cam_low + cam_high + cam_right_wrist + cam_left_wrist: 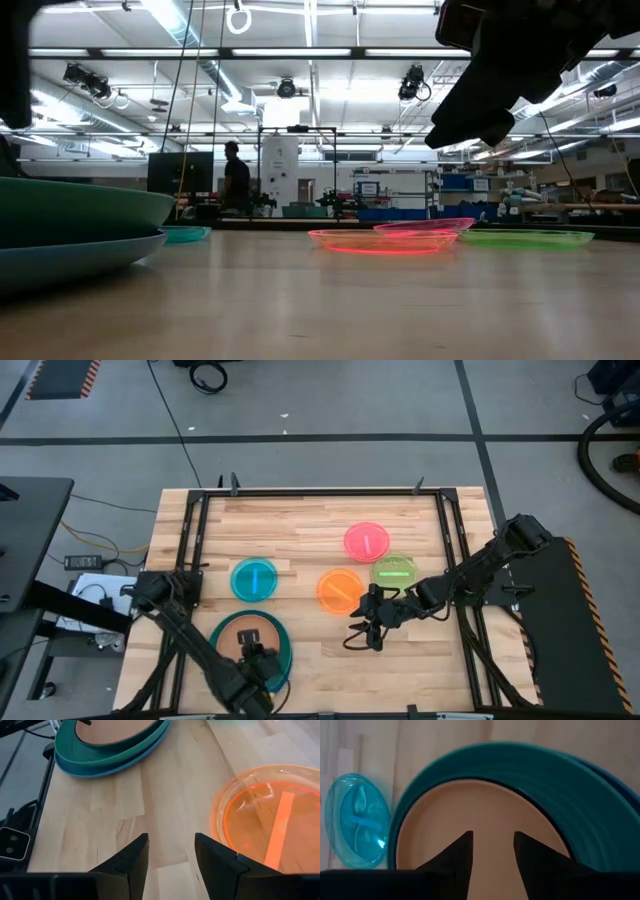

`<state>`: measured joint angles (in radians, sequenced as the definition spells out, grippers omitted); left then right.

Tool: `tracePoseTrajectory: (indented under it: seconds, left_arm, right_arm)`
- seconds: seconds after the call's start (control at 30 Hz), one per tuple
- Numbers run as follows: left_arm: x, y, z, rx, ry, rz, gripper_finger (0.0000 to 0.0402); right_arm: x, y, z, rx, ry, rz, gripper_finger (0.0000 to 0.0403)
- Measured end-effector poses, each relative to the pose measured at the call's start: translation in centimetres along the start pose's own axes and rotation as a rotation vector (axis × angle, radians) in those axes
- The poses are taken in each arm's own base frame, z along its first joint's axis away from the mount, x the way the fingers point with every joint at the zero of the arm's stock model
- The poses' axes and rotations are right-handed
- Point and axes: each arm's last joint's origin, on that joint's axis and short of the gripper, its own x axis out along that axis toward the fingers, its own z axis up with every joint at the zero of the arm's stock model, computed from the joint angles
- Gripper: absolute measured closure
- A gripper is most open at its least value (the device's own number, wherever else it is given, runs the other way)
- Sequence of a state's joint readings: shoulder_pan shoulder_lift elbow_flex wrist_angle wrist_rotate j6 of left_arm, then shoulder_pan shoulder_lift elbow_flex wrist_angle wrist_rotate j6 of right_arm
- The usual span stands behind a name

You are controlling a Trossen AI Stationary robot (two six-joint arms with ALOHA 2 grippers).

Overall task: Stack plastic plates
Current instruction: Stack the light blue plate on top of the orange plate

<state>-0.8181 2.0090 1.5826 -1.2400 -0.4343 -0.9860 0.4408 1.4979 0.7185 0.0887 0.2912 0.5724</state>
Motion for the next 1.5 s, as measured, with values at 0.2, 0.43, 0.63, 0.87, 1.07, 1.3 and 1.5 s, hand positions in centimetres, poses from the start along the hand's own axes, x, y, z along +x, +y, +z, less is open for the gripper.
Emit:
tracePoseTrajectory:
  seconds: [0.2,0.43,0.63,0.87,1.07,1.3,1.5]
  left_arm:
    - [1.5,2.0,2.5,-0.133,0.028,0.029,0.0253]
    - [2.8,3.9,4.5,-0.058,0.043,0.06,0.0253]
    - [3.6,5.7,5.9,0.061,-0.043,0.205,0.0253]
    - [4.1,7.1,6.5,0.102,-0.034,0.287,0.0253]
    - [4.5,8.1,4.6,0.204,0.101,0.4,0.0253]
    - [6.7,9.0,2.0,0.248,0.201,0.483,0.0253]
    - [5.7,11.7,1.7,0.17,0.199,0.462,0.0253]
  right_arm:
    - [0.0,-0.2,-0.3,0.0,0.025,-0.02,0.0233]
    - [-0.2,0.2,-0.2,-0.036,-0.038,-0.067,0.0233]
    - [-0.7,1.5,0.5,-0.14,-0.222,-0.138,0.0233]
    - [-0.9,2.1,1.2,-0.13,-0.298,-0.084,0.0233]
    - [-0.7,2.1,1.4,-0.093,-0.32,-0.073,0.0233]
    - [-0.3,1.8,2.1,-0.233,-0.352,-0.087,0.0233]
    - [0.2,0.6,2.6,-0.29,-0.316,-0.086,0.0233]
